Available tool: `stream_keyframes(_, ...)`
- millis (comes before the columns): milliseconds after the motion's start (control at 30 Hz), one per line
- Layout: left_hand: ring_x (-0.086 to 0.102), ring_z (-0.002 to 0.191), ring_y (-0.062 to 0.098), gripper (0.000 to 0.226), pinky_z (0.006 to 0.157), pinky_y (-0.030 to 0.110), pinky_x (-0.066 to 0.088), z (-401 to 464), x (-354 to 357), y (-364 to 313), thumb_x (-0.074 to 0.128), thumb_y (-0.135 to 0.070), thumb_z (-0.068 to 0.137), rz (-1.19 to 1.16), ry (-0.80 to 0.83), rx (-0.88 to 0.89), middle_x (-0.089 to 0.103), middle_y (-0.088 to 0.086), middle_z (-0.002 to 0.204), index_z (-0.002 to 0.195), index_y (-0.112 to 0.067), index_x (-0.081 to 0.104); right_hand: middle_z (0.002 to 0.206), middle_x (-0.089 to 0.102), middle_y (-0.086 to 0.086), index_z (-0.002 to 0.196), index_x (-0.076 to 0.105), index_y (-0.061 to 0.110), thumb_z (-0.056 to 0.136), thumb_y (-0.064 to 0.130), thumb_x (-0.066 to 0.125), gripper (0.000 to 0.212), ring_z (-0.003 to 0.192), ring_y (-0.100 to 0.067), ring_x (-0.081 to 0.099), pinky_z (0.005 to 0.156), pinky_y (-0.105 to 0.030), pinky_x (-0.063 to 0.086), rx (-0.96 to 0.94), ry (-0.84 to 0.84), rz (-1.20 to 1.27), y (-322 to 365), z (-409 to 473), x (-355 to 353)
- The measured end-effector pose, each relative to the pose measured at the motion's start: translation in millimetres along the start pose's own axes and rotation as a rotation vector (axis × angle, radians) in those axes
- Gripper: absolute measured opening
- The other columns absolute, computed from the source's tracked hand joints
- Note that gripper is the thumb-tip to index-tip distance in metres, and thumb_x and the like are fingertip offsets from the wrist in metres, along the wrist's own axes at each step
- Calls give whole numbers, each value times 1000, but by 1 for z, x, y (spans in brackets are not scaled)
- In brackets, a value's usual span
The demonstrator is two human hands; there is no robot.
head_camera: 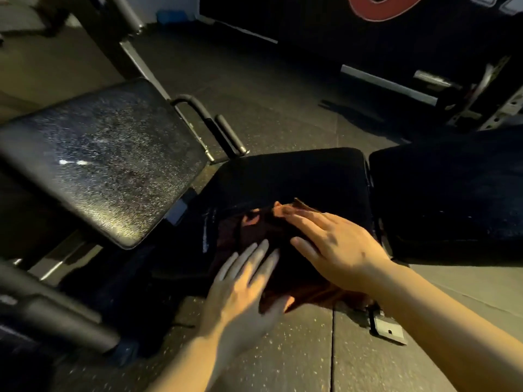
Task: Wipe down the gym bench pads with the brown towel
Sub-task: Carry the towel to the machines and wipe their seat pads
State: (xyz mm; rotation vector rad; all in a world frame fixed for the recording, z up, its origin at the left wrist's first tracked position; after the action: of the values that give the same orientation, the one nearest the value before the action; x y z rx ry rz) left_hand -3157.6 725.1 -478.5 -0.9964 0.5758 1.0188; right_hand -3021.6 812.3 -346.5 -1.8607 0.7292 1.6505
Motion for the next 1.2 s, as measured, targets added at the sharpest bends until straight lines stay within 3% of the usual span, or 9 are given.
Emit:
stream_keyframes(100,56,126,20,52,100,39,45,-21,-19,29,51,-53,88,2,-96,-107,58,-2,139,127,-22,65,163,20,1,155,20,34,99,61,18,62,150,-18,16,121,-33,10,28,136,-185,5,7,5)
stream_keyframes(200,64,111,26,41,87,43,52,-20,-33,56,52,-43,89,75,-149,-124,64,2,126,114,-17,71,158,32,-9,150,36,34,94,65,15,68,147,-35,26,116,-56,23,-32,42,-247,30,9,16)
stream_keyframes(267,65,105,26,40,84,45,55,-27,-40,75,49,-42,91,98,-151,-164,66,1,119,111,-16,71,165,11,-7,154,16,41,86,75,11,76,151,-37,8,114,-68,9,-93,165,-236,44,18,32)
stream_keyframes(367,69,92,24,41,76,44,56,-49,-58,104,44,-42,89,321,-66,-220,70,-1,104,103,-16,74,165,-13,-5,152,-15,44,80,87,28,94,150,-38,-13,108,-75,-6,-71,389,-350,53,44,50)
stream_keyframes(500,63,62,29,44,58,39,50,-80,-74,134,38,-40,88,597,129,-197,64,4,70,82,-12,72,165,-13,-1,152,-7,48,63,99,30,109,149,-34,-17,107,-75,-12,-23,460,-245,58,84,57)
stream_keyframes(700,47,41,25,44,52,34,34,-94,-68,138,37,-36,90,742,134,-62,43,2,44,57,-15,56,165,-12,7,153,0,49,76,92,21,90,150,-26,-16,110,-72,-10,120,496,-166,47,137,60)
stream_keyframes(900,46,35,21,49,51,27,36,-104,-71,141,39,-39,88,711,139,13,43,1,37,47,-15,53,165,-7,6,155,1,44,82,87,15,85,151,-23,-12,113,-69,-7,177,425,-195,36,136,53)
stream_keyframes(1033,46,37,22,46,52,30,37,-104,-68,137,40,-38,87,742,70,2,42,2,39,47,-16,47,165,-10,4,152,-7,49,70,94,12,96,151,-28,-13,112,-71,-9,96,456,-186,50,111,49)
stream_keyframes(1200,41,39,22,44,50,32,34,-108,-65,141,46,-33,91,741,-15,48,39,0,41,50,-17,45,163,-18,-4,149,-21,45,71,92,35,107,150,-35,-15,109,-76,-6,-124,465,-379,71,61,52)
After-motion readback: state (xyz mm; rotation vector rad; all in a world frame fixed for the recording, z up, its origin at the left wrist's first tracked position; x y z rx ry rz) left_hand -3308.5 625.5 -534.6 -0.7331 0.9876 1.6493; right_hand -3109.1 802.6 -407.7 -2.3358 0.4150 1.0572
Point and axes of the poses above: each hand's wrist, its own z-axis towards the middle knuckle, its own x-axis out of the palm, y = z × x, the point moved 2 cm from there along z, towards the middle knuckle
